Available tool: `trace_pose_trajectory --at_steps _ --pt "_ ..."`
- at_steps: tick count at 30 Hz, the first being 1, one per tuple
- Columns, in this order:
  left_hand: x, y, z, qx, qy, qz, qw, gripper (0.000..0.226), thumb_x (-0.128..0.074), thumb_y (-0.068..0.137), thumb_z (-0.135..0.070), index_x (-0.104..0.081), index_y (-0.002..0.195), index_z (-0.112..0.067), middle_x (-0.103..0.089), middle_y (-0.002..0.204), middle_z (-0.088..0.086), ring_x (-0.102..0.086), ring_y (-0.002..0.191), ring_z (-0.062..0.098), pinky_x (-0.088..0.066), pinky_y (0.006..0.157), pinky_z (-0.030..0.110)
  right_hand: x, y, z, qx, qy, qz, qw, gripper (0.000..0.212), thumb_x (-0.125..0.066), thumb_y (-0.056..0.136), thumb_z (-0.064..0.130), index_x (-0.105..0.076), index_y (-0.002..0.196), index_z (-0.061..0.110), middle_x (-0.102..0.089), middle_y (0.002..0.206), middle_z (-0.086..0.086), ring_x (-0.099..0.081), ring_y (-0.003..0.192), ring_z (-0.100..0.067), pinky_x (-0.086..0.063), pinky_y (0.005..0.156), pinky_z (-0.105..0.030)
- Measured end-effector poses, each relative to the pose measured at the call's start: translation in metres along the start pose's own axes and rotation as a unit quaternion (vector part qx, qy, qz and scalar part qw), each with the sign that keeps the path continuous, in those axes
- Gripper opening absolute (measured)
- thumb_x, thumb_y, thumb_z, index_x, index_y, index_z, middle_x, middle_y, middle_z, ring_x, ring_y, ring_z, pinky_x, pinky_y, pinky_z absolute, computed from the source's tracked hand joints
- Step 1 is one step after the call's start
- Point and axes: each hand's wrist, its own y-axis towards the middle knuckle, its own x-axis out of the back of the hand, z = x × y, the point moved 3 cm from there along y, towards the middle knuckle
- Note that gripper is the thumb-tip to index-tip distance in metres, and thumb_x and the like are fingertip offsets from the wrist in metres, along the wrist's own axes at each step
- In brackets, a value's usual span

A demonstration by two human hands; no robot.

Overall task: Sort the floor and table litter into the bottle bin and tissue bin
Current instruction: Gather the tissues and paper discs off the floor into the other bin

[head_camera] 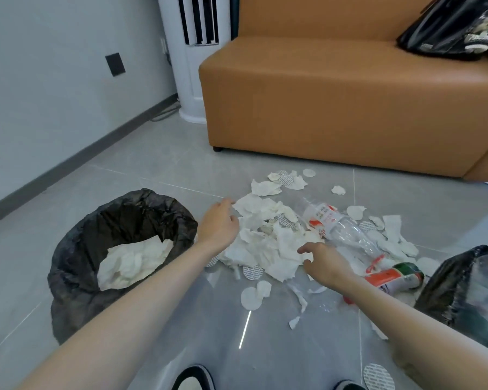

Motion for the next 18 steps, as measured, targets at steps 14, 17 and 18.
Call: trace_pose_trajectory --at_steps 14,17,18 --pt "-0.175 -0.04 0.06 -0.026 0.182 0.369 0.911 0.072 -0.055 0.087 -0.017 -0.021 0.148 -0.034 -0.029 0.145 0.007 -0.036 0.13 0.035 -0.04 0.103 0.041 -0.118 0.02 -0.08 -0.054 -0.064 0.176 0.981 0.073 -0.061 0.083 0.03 -0.023 0.145 0.037 -0.028 0.145 -0.009 -0.045 0.123 -0.035 -0.036 0.105 -0.04" --pt "-0.181 -0.05 0.067 -0.036 0.206 0.366 0.907 0.075 -0.059 0.086 -0.014 -0.022 0.148 -0.036 -0.025 0.144 0.006 -0.032 0.13 0.034 -0.04 0.102 0.041 -0.131 0.016 -0.086 -0.066 -0.033 0.151 0.986 0.08 -0.067 0.076 0.043 -0.023 0.143 0.043 -0.024 0.148 -0.007 -0.036 0.128 -0.038 -0.035 0.105 -0.04" --pt "-0.182 -0.052 0.069 -0.036 0.206 0.361 0.909 0.074 -0.059 0.086 -0.013 -0.024 0.147 -0.037 -0.025 0.144 0.006 -0.031 0.13 0.032 -0.04 0.102 0.04 -0.133 0.013 -0.084 -0.062 -0.031 0.134 0.989 0.082 -0.068 0.074 0.047 -0.024 0.143 0.045 -0.023 0.148 -0.006 -0.032 0.127 -0.039 -0.034 0.105 -0.042"
